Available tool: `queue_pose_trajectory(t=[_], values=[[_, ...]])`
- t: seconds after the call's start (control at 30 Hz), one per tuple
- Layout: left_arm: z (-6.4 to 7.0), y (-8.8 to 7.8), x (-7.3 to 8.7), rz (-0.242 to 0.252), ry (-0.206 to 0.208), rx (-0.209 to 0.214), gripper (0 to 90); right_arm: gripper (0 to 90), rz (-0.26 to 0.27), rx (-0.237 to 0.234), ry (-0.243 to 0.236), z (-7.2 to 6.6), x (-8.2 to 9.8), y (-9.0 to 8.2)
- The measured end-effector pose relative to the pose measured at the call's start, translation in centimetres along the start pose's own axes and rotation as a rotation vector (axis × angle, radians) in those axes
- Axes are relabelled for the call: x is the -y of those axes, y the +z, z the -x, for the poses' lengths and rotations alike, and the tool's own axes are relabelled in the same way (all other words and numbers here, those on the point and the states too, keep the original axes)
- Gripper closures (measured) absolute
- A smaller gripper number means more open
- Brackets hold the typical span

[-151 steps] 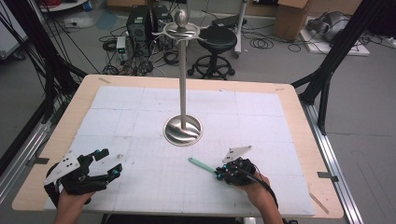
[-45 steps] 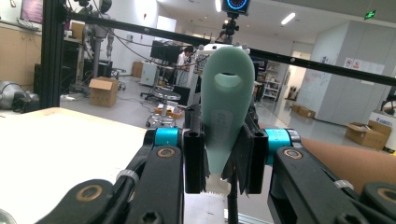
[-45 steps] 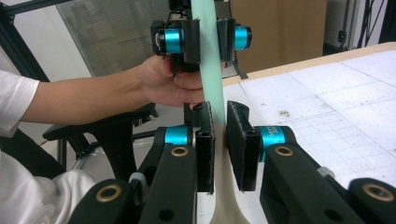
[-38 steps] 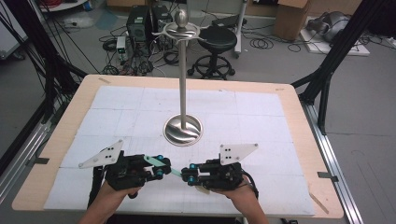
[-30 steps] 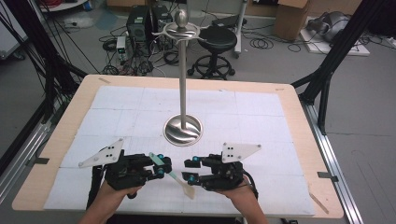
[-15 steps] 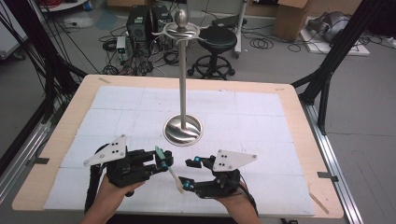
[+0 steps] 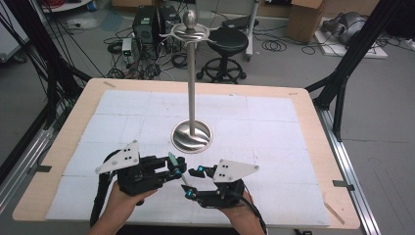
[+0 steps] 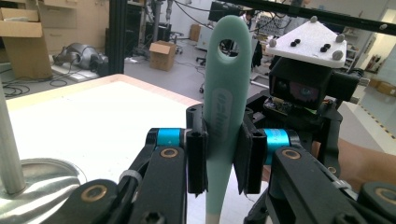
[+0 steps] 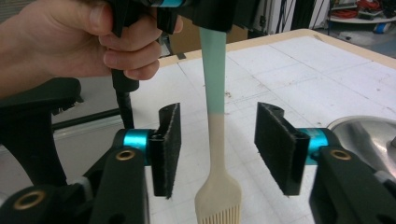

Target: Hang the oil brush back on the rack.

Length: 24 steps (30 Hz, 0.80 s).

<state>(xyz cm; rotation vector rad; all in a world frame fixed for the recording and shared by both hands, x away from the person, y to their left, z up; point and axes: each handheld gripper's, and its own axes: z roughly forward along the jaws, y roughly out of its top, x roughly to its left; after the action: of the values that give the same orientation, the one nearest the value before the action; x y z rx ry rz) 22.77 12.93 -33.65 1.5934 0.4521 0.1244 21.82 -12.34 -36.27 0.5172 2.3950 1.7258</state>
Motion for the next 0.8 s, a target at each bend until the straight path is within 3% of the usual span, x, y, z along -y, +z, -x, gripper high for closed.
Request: queue_pose_trajectory(t=[0.2,0.23,0.5,0.8], values=[[0.20,0.40,0.01,-0.004,0.002,-0.003,76.7,60.3,-0.005,0.008,-0.003,-0.18,-0.09,0.56],[0.32,0.55,0.03,-0.006,0.002,0.001,76.6,65.7,-0.009,0.005,-0.008,-0.22,-0.12,0.73],[0.41,0.66,0.04,-0.006,-0.008,0.021,76.6,79.9,-0.017,-0.017,-0.016,-0.23,-0.15,0.65],[0.30,0.58,-0.03,0.009,-0.014,0.036,76.0,80.9,0.002,-0.026,-0.015,-0.09,-0.21,0.37]])
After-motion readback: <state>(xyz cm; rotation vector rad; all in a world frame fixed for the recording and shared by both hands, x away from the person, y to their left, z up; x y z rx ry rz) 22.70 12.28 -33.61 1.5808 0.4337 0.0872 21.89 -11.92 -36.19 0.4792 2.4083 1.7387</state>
